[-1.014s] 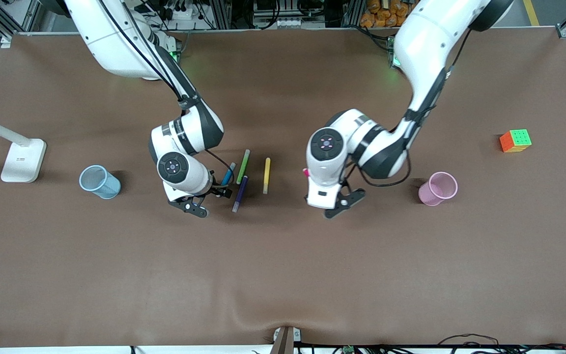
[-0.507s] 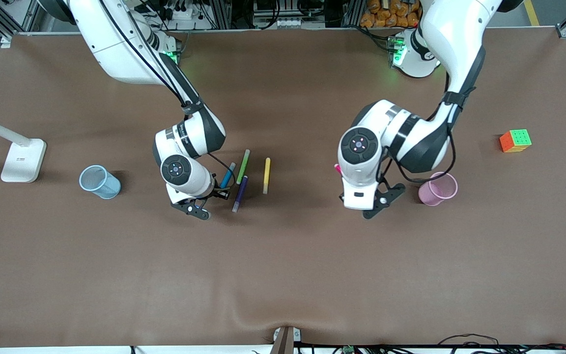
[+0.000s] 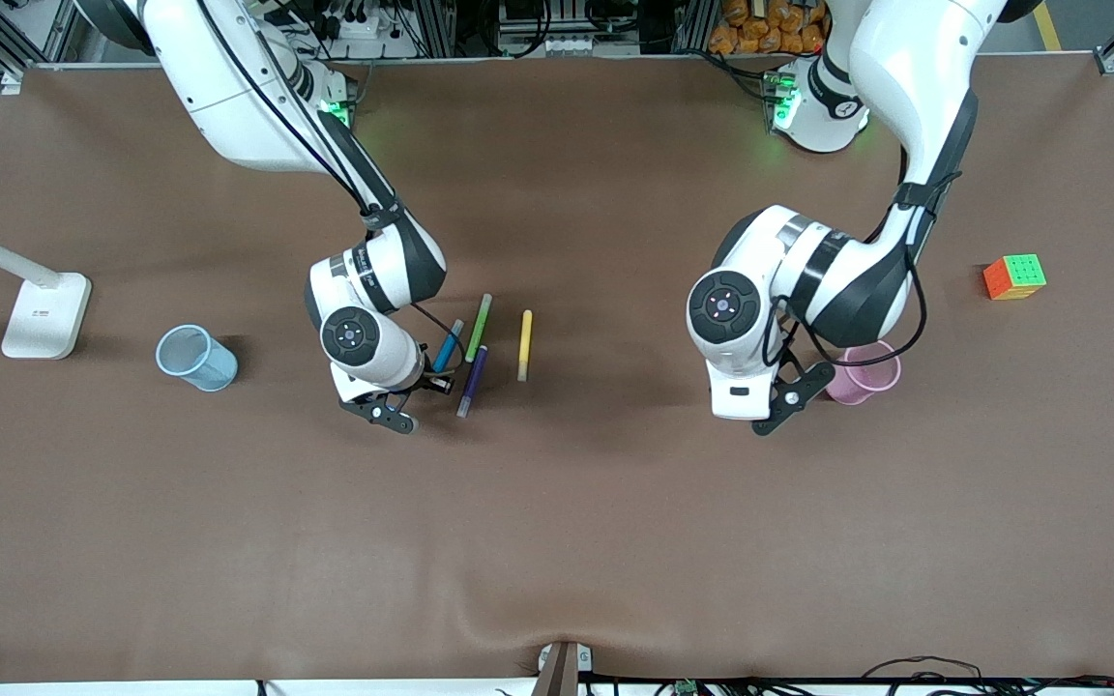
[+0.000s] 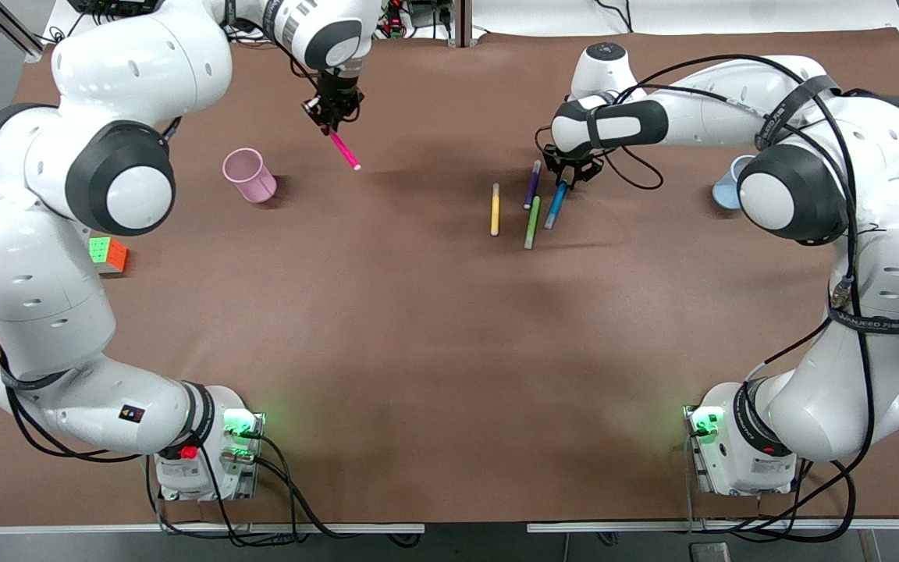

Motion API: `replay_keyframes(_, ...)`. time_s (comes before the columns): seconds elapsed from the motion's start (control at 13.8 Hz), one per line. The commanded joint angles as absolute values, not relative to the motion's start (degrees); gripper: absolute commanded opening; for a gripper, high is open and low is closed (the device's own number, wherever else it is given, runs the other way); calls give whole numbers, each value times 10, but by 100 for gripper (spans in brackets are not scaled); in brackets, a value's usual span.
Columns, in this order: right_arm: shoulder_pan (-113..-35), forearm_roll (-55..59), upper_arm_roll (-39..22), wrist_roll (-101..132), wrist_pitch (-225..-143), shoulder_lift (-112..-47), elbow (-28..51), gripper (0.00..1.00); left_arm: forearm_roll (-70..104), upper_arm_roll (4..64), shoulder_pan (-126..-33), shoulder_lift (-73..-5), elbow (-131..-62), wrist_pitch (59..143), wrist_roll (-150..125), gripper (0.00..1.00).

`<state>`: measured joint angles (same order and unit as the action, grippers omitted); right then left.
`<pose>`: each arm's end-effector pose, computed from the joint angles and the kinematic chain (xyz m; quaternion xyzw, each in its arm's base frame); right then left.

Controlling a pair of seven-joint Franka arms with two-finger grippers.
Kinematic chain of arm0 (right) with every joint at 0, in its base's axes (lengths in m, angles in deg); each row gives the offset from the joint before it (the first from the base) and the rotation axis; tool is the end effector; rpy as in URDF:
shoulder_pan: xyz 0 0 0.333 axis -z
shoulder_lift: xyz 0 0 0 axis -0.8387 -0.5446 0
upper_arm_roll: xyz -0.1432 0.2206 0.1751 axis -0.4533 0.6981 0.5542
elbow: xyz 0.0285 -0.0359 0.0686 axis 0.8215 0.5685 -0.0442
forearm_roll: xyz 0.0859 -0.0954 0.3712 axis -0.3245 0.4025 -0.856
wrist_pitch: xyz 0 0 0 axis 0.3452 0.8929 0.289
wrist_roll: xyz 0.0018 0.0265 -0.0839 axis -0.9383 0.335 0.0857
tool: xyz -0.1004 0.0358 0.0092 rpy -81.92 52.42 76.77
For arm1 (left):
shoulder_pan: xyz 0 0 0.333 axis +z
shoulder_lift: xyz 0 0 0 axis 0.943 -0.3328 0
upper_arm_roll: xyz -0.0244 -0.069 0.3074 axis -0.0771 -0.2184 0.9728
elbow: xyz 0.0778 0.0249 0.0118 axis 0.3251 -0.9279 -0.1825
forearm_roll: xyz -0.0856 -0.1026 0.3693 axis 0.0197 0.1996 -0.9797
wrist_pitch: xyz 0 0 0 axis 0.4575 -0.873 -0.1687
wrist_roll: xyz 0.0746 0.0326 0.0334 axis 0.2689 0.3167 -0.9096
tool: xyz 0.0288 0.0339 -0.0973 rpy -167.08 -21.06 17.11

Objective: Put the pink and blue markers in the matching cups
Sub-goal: 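Grasp the blue marker with the right gripper while the left gripper lifts, then carry the pink marker to the pink cup while the right gripper carries blue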

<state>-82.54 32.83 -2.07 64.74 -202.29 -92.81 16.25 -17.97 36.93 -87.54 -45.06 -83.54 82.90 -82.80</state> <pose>0.5719 0.2865 0.1807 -0.9787 0.1936 0.0687 0.0017 0.5962 -0.2963 0.3296 -0.9266 -0.3101 -0.0284 0.2107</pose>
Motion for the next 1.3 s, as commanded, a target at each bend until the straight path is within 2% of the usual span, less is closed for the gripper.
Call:
replay_keyframes(0.0,-835,329,-26,654,-2028,-933,162,32,-209,367,-862,-424,-852,794,-824,1)
replay_keyframes(0.07,-835,330,-26,655,-2027,-933,162,27,-213,367,-854,-418,-855,792,-824,1)
replay_keyframes(0.29,-835,329,-25,654,-2027,-932,161,0,-243,367,-832,-402,-884,792,-824,0)
replay_keyframes(0.72,-825,329,-27,645,-2012,-906,154,0,-322,366,-778,-396,-915,794,-827,0)
replay_keyframes(0.94,-807,329,-29,619,-1942,-874,120,0,-360,366,-765,-398,-923,796,-838,0)
replay_keyframes(1.23,-739,324,-27,454,-1849,-846,63,0,-419,366,-756,-421,-928,801,-891,0)
